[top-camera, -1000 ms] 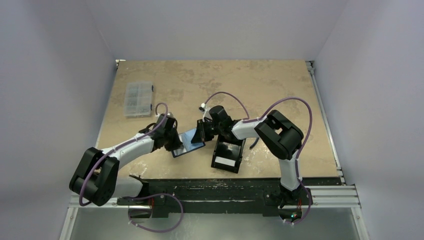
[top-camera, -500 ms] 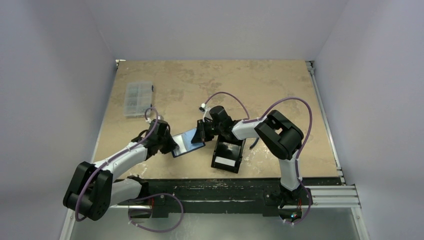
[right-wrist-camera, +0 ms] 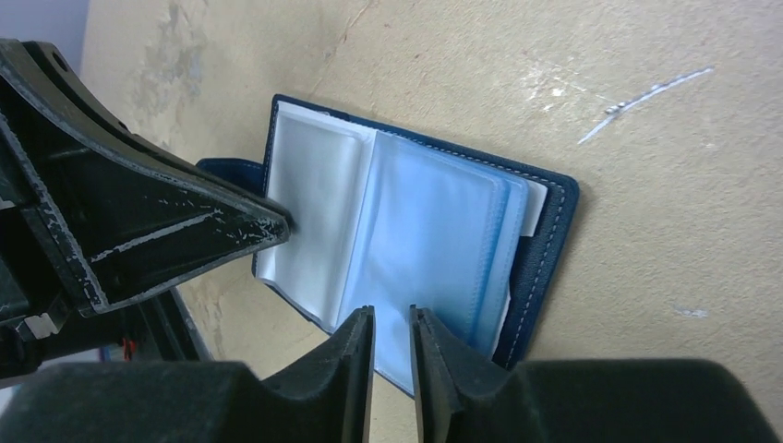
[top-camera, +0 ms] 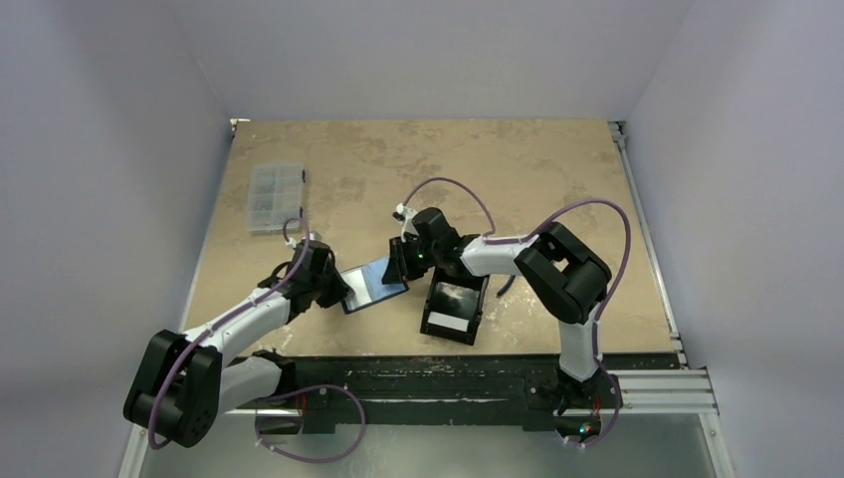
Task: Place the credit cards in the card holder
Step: Open the card holder at the center of the board, then pick up the credit card from the storage box.
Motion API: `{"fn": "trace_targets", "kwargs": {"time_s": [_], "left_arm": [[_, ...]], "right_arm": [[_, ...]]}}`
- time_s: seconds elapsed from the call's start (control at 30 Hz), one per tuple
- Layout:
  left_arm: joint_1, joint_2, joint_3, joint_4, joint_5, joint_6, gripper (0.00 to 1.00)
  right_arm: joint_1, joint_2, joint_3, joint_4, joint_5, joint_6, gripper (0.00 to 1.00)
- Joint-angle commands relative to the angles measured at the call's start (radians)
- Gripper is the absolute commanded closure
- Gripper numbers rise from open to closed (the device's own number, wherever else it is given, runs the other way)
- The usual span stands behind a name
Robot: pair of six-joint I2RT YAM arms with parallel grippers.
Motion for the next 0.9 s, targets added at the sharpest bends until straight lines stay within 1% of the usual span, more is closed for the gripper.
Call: {"fn": "trace_targets", "kwargs": {"time_s": [0.0,0.1,0.23,0.43,0.57,0.7,0.77,0.87], "left_arm": [[0.016,0.007,-0.039,-0.065,-0.012,0.032,1.0],[0.016,0.006,-0.033,-0.059,-0.002,0.042,1.0],[0.016,0.007,-0.015,-0.049,0.05,0.057,1.0],[0.016,0.016,0.003,-0.045,0.072,0.076,1.0],[0.016,0.017,0.01,-0.04,0.082,0.08,1.0],[0.016,0.02,0.028,-0.048,0.084,0.092,1.0],[0.016,0.018,0.035,-0.055,0.082,0.1,1.0],[0.016,0.013,0.043,-0.059,0.086,0.103,1.0]], "right_arm": [[0.024,-0.031,0.065,-0.184,0.1,-0.101,0.68],[0.041,-0.041,0.102,-0.224,0.108,-0.122,0.64],[0.064,-0.057,0.143,-0.287,0.133,-0.153,0.59],[0.113,-0.124,0.204,-0.428,0.212,-0.244,0.49],[0.129,-0.259,0.189,-0.511,0.225,-0.295,0.37],[0.126,-0.405,0.139,-0.607,0.2,-0.348,0.21],[0.117,-0.476,0.081,-0.664,0.217,-0.358,0.14],[0.097,-0.583,-0.036,-0.666,0.19,-0.361,0.06]]}}
